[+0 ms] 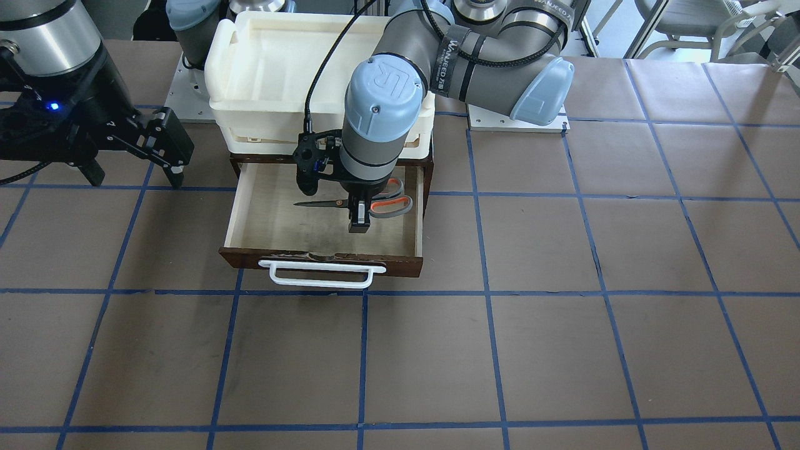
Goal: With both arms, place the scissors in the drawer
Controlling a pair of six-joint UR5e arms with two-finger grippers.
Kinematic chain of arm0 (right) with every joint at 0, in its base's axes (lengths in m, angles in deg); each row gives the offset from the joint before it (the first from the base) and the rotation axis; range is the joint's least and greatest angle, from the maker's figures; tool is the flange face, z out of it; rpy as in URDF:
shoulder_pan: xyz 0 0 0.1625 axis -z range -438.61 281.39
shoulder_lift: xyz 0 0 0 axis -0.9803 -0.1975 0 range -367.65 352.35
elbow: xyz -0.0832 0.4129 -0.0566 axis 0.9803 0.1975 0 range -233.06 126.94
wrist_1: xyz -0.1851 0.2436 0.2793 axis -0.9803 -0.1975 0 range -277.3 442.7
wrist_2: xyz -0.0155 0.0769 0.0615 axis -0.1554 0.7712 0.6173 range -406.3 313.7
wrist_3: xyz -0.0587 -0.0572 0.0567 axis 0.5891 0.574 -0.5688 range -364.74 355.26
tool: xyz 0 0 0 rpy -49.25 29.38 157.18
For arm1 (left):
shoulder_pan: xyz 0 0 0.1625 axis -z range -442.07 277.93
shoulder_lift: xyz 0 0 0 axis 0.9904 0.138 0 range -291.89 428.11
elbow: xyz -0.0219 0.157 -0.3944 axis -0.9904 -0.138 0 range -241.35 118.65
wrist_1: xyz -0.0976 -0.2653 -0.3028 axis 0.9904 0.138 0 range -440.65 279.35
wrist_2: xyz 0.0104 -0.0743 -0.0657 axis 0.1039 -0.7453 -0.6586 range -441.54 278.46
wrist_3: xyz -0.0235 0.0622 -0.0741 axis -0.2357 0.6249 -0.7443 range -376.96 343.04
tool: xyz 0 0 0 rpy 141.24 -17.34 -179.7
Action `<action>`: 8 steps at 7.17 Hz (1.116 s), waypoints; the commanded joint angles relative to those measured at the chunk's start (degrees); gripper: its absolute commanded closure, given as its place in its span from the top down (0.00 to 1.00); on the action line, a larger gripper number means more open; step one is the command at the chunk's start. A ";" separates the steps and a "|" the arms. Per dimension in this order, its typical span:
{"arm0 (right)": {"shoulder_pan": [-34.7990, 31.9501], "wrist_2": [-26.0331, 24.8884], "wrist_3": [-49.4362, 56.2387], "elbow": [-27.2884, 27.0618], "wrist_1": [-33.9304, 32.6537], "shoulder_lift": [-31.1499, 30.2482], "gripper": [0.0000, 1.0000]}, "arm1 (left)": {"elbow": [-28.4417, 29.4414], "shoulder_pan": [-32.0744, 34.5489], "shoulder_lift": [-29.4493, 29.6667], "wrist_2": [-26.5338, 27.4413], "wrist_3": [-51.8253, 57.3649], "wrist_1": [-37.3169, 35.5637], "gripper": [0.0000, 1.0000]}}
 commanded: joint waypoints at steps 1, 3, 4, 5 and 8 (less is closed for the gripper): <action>0.04 0.09 -0.11 -0.46 0.34 -0.72 1.00 | -0.17 0.08 0.33 -0.08 0.50 -0.42 0.00; -0.04 -0.16 0.24 -0.64 0.25 -0.90 1.00 | -1.48 0.34 0.77 0.18 -0.01 -0.51 0.00; -0.04 -0.17 0.25 -0.72 -0.01 -0.90 1.00 | -2.19 0.87 0.85 0.18 -0.28 -2.77 0.00; -0.04 -0.17 0.25 -1.16 -0.10 -0.90 1.00 | -2.72 1.05 1.03 0.18 -0.29 -3.32 0.00; -0.04 -0.08 0.25 -2.22 -0.37 -0.99 1.00 | -2.90 1.13 1.21 0.18 -0.20 -3.41 0.00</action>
